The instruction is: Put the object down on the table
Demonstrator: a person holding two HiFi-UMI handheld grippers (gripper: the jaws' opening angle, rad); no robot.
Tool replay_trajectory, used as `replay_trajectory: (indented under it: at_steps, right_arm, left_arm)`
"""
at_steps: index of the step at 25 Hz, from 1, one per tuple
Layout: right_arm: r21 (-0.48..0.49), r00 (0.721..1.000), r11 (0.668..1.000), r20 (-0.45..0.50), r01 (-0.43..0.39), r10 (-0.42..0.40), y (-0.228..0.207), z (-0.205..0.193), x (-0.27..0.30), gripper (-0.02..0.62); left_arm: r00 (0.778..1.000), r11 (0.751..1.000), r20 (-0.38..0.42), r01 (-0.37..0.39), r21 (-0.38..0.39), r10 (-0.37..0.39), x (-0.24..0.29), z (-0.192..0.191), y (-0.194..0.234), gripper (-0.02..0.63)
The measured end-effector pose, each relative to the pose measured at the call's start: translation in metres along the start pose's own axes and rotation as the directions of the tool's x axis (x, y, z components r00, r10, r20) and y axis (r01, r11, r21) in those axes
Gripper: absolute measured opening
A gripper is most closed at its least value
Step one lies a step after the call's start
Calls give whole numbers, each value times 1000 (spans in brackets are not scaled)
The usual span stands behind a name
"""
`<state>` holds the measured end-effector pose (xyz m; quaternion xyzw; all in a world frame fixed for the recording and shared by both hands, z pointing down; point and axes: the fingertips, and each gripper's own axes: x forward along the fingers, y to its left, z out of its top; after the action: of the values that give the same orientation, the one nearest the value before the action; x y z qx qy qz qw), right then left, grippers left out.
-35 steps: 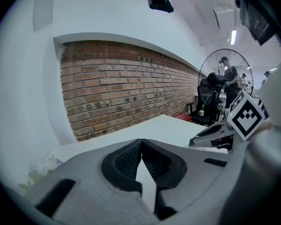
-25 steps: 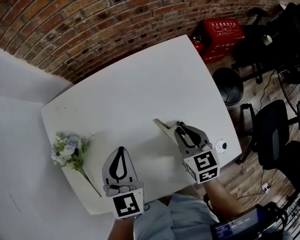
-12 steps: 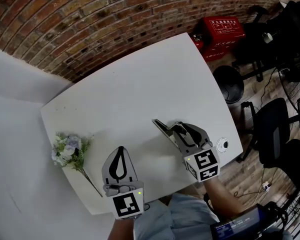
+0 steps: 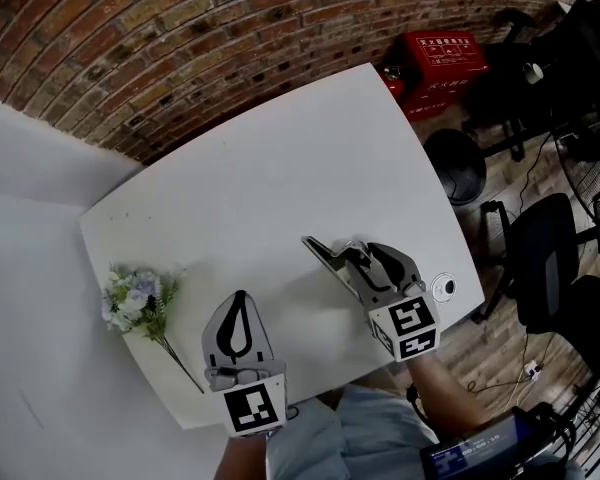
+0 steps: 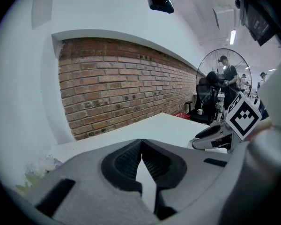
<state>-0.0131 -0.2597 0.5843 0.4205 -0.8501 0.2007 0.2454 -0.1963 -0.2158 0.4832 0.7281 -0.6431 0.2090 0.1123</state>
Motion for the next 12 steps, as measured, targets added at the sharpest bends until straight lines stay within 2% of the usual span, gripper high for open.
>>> replay_trajectory:
  at_steps: [6, 12]
  right_arm:
    - [-17, 1000, 1000, 31, 9, -8, -1, 7, -10, 178]
    - [-43, 996, 999, 86, -1, 5, 6, 28, -41, 172]
  left_arm:
    - [999, 1000, 32, -9, -3, 9, -8, 8, -5, 9]
    - [995, 999, 96, -36, 11, 34, -35, 32, -13, 9]
